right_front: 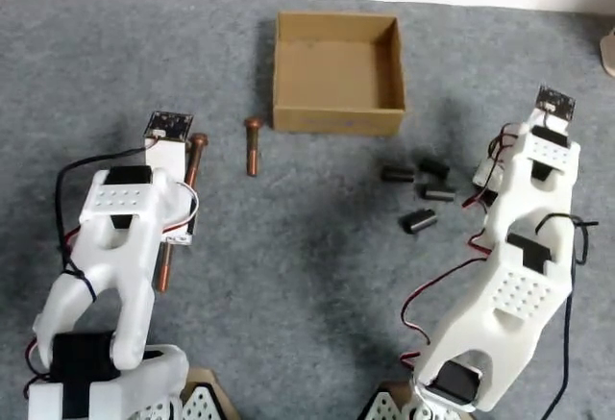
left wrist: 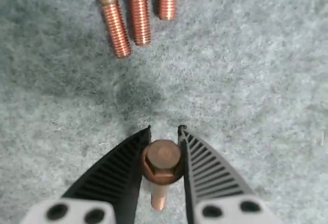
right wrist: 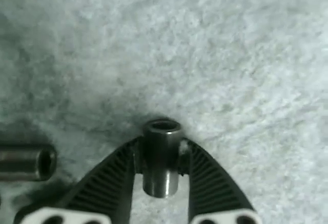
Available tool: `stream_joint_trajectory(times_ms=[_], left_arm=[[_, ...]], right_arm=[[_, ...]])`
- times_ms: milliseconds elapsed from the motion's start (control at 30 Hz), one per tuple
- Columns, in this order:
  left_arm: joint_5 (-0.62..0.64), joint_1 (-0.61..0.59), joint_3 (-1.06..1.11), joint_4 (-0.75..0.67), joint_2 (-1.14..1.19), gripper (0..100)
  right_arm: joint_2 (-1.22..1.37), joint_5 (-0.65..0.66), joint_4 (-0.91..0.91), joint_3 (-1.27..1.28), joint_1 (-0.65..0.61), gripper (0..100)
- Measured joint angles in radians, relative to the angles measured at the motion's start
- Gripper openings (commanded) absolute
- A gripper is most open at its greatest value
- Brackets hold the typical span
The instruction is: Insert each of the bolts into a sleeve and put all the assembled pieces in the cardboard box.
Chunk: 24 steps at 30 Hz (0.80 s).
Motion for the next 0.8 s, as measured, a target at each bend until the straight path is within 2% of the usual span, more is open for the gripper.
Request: stream_joint_trajectory(times_ms=[333, 500, 600, 800], left_arm=[[0.0, 0.114, 0.002, 0.018, 0.0, 1], [0.127, 0.152, 0.0, 0.084, 0.0, 1], [0.203, 0.16, -0.066, 0.187, 0.0, 1], [0.224, 0.164, -0.284, 0.512, 0.0, 1]], right_arm=[[-0.044, 0.061, 0.388, -0.267, -0.006, 0.5], [-0.209, 0.071, 0.483, -0.276, -0.008, 0.5], [-0.301, 0.072, 0.565, -0.276, -0.023, 0.5], [-0.454, 0.074, 0.661, -0.272, -0.063, 0.5]])
